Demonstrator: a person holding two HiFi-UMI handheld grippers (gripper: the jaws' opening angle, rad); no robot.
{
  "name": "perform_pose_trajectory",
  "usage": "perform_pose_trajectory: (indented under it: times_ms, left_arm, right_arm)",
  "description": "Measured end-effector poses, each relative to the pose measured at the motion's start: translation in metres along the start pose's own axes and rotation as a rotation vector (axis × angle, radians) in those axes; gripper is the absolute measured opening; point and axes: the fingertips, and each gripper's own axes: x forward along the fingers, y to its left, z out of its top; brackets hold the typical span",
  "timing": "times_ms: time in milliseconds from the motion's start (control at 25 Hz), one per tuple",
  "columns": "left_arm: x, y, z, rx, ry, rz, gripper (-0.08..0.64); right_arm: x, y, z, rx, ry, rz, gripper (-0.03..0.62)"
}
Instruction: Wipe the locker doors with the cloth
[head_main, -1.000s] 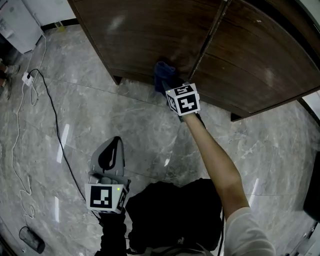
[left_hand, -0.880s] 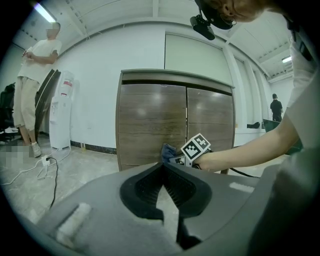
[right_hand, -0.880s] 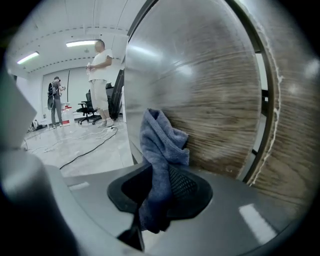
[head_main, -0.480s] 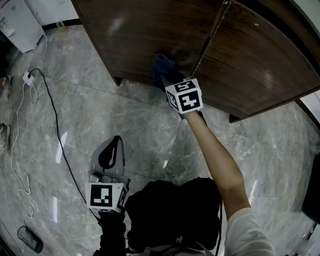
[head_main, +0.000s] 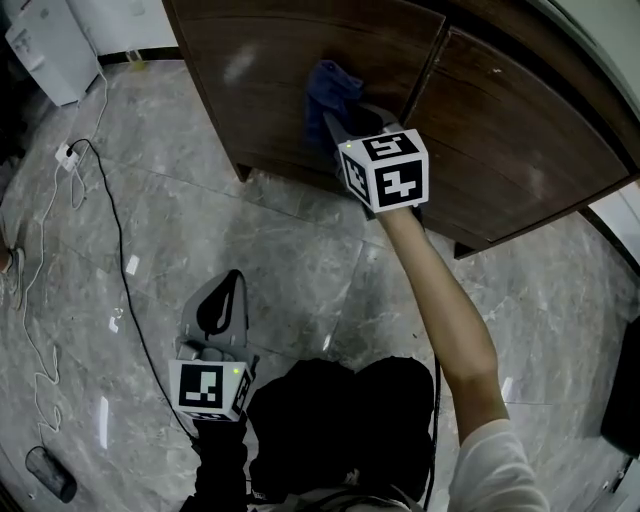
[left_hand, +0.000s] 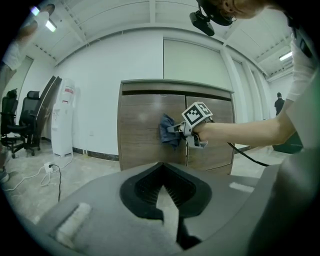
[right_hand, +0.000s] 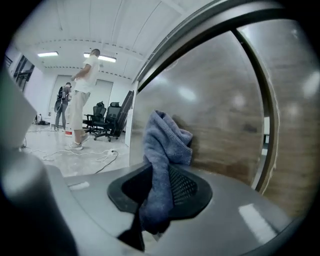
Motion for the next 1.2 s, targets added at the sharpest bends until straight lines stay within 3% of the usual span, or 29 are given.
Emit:
perform_pose_trajectory:
  times_ms: [520, 720, 920, 1200]
  left_arm:
    - [-0.014, 0.015, 0.013, 0.021, -0.018, 0.024, 0.002]
    - [-0.018, 0.025, 0.013, 0.019, -0.013, 0.044, 0.002]
    - [-0.016, 0.027, 0.009, 0.014, -0.009, 0.046, 0.002]
    - [-0.017, 0.036, 0.000, 0.000, 0.004, 0.052, 0.002]
  right_arm:
    - [-0.016, 0.001, 0.121, -0.073, -0.163, -0.009, 0.092]
    - [-0.023, -0.002, 0.150, -0.045, -0.223, -0.009, 0.092]
    - [-0.016, 0.002, 0.139, -0.046, -0.229, -0.016, 0.092]
    - [0.013, 0.017, 0.072, -0.060, -0.125, -0.006, 0.091]
